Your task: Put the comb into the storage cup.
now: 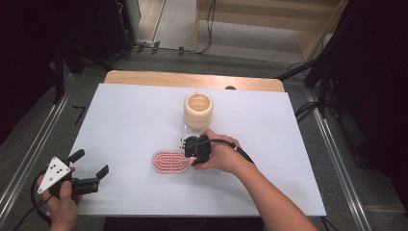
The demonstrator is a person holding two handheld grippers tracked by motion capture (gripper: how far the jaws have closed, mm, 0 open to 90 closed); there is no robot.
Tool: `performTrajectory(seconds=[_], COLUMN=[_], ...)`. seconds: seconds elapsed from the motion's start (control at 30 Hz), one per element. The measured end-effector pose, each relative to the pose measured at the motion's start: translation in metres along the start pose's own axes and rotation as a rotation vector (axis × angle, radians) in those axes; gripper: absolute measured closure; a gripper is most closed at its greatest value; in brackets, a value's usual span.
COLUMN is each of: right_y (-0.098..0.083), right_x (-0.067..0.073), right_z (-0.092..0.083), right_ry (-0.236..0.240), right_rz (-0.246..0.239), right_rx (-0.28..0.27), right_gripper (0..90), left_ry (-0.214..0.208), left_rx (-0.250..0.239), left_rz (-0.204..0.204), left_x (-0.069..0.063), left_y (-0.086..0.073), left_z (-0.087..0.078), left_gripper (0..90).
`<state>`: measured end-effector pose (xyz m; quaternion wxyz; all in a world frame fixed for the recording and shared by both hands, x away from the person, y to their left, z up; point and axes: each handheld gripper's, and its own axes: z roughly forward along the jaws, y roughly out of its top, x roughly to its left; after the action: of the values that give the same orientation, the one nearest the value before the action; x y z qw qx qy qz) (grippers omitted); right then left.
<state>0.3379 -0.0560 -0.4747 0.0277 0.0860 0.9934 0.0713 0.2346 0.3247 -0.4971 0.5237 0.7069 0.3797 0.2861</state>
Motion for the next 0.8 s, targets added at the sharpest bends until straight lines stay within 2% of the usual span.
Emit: performTrajectory(seconds=[0.13,0.3,0.4,0.5,0.8], right_y=[0.0006,-0.0001,-0.0002,0.0001,0.0006], right_x=[-0.0009,-0.0008,-0.002,-0.0046,-0.0064], right_z=[0.0003,0.0002,-0.0003,-0.0004,-0.0002], right_ry=[-0.007,0.011,0.019,0.034,0.045], right_rz=[0.005,-0.005,-0.001,0.032,0.029], right_rx=[0.004,-0.003,-0.002,-0.003,0.0], right_gripper=[59.5,66.6,66.4,63.5,63.2], left_ry=[-0.002,-0.002,-0.003,-0.005,-0.005], left_rx=[0.001,0.001,0.001,0.0,0.0], left_rz=[0.001,0.0,0.001,0.0,0.0], left_x=[0.0,0.0001,0.0,-0.0002,-0.0002], left_y=[0.0,0.0,0.0,0.0,0.0], left_z=[0.0002,0.0001,0.0002,0.0003,0.0003], left_gripper=[0.0,0.0,0.0,0.0,0.0])
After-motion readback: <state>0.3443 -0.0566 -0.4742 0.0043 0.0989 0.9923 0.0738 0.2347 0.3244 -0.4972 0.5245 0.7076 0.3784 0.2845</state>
